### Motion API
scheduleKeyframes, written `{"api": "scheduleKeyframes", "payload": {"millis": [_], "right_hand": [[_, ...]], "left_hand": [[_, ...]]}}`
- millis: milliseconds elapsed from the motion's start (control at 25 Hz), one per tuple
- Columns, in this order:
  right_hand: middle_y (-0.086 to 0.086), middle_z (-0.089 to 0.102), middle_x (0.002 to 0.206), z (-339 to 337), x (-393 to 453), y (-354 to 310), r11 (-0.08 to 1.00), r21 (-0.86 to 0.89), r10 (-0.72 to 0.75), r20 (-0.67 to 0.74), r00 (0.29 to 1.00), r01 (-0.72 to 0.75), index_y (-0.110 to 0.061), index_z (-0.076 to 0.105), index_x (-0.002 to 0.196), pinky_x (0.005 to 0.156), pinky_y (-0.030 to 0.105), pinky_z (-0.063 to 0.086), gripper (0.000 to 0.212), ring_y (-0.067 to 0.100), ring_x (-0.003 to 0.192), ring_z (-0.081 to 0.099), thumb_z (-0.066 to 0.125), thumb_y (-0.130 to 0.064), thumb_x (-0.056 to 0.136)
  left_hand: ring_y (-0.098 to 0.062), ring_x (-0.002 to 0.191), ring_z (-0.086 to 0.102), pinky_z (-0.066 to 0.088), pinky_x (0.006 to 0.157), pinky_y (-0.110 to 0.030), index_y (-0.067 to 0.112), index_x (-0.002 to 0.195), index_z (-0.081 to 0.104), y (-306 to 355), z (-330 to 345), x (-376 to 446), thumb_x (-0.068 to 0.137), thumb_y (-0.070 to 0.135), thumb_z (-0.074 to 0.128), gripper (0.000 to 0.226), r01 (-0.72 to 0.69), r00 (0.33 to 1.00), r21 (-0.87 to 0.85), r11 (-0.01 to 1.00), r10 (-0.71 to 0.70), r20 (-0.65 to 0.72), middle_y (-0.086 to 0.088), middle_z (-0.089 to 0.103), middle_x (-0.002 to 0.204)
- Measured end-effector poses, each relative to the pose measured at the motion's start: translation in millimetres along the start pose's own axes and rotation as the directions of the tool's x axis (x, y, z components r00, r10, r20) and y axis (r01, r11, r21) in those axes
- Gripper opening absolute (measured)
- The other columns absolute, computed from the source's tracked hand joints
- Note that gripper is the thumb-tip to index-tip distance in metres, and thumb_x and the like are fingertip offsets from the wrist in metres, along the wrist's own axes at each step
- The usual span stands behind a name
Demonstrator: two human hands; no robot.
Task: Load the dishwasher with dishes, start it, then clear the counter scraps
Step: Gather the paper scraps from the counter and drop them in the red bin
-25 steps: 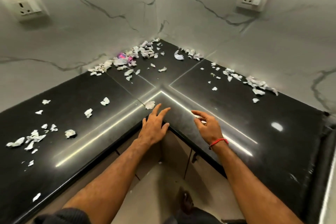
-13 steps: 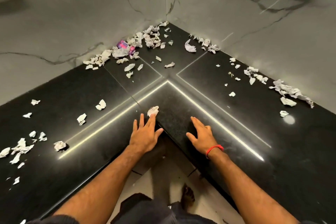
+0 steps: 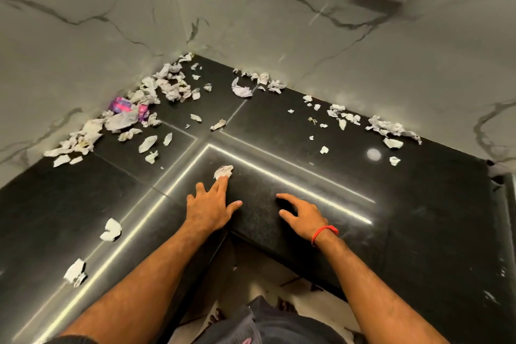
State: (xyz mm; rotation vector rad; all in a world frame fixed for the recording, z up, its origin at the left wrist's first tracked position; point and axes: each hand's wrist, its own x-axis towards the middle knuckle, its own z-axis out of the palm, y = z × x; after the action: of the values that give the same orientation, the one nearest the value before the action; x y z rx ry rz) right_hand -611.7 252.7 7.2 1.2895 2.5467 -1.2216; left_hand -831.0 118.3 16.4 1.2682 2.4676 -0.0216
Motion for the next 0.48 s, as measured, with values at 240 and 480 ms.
{"api": "scheduleKeyframes", "payload": {"millis": [240,480], "right_hand": [[-0.014,0.064,0.13,1.0,-4.7,5.9,0.989,0.145,0.015,-0.041,0.999,-0.009,-0.045,0.06,0.127,0.101,0.03,0.049,0.041,0.0,0.116,0.059,0.058,-0.045,0.086],[0.0,0.073,0.107,-51.5,8.4,38.9,0.955,0.292,0.045,-0.346,0.937,0.062,-0.026,0.067,0.117,0.069,0.021,0.049,0.033,0.001,0.065,0.058,0.059,-0.004,0.093]], "left_hand": [[-0.036,0.136,0.041,0.038,0.099,-0.07,0.037,0.158,0.013,-7.1,0.5,37.5,0.082,0.089,0.029,0.094,-0.067,0.996,0.028,0.997,0.065,0.058,0.016,0.012,0.165],[-0.039,0.138,0.021,0.035,0.097,-0.075,0.036,0.156,0.024,18.0,-15.5,67.1,0.086,0.083,0.035,0.084,-0.091,0.992,0.049,0.995,0.086,0.095,0.013,0.005,0.163]]}}
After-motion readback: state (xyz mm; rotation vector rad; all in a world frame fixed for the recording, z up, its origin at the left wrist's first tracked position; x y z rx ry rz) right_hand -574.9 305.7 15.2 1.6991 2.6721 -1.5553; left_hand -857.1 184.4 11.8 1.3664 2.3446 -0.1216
